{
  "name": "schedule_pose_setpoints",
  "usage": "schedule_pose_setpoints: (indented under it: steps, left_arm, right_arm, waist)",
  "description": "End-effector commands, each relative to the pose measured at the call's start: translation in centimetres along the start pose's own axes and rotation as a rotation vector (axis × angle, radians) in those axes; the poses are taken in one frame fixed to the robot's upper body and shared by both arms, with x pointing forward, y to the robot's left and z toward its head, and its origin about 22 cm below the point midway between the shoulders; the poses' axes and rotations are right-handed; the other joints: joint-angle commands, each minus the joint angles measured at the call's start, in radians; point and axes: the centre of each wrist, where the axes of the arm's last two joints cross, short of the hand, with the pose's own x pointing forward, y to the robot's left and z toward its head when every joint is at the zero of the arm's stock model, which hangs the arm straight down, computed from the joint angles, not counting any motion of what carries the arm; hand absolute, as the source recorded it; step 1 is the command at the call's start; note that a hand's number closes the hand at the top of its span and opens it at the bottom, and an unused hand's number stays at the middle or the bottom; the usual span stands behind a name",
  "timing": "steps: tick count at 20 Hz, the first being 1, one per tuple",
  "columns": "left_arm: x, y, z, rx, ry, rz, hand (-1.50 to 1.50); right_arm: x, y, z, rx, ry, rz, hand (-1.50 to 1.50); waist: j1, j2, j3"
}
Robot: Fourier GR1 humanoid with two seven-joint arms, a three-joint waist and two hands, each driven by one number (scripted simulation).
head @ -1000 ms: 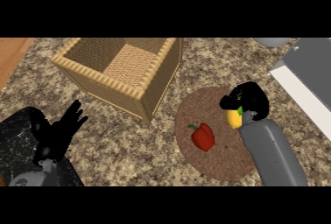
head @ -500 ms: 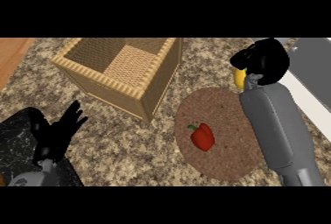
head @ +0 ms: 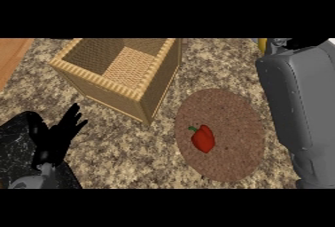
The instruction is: Pick the lemon from the placemat and place it in the tiered shelf
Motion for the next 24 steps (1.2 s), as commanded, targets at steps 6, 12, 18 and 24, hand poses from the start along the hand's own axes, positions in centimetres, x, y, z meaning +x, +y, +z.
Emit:
schedule_pose_setpoints:
  steps: [6, 12, 18, 24]
  left_arm:
    - [-0.1, -0.6, -0.4, 0.010, 0.056, 0.000, 0.00]
    - [0.3, -1.6, -0.4, -0.002, 0.053, 0.003, 0.00]
    - [-1.6, -1.1, 0.4, -0.008, 0.045, 0.005, 0.00]
    - [-1.0, -1.1, -0.2, -0.009, 0.051, -0.015, 0.00]
  right_arm:
    - [3.3, -8.9, -4.8, -0.109, 0.252, 0.025, 1.50]
    - [1.8, -13.3, -8.6, -0.173, 0.272, 0.017, 1.50]
    - [-0.4, -14.7, -12.0, -0.155, 0.261, 0.041, 1.50]
    - [-3.4, -13.4, -15.1, -0.056, 0.263, 0.090, 1.50]
  waist:
    - [0.000, 0.007, -0.004]
    - [-0.003, 0.008, -0.003]
    - [0.007, 0.012, -0.003]
    - [0.007, 0.016, -0.003]
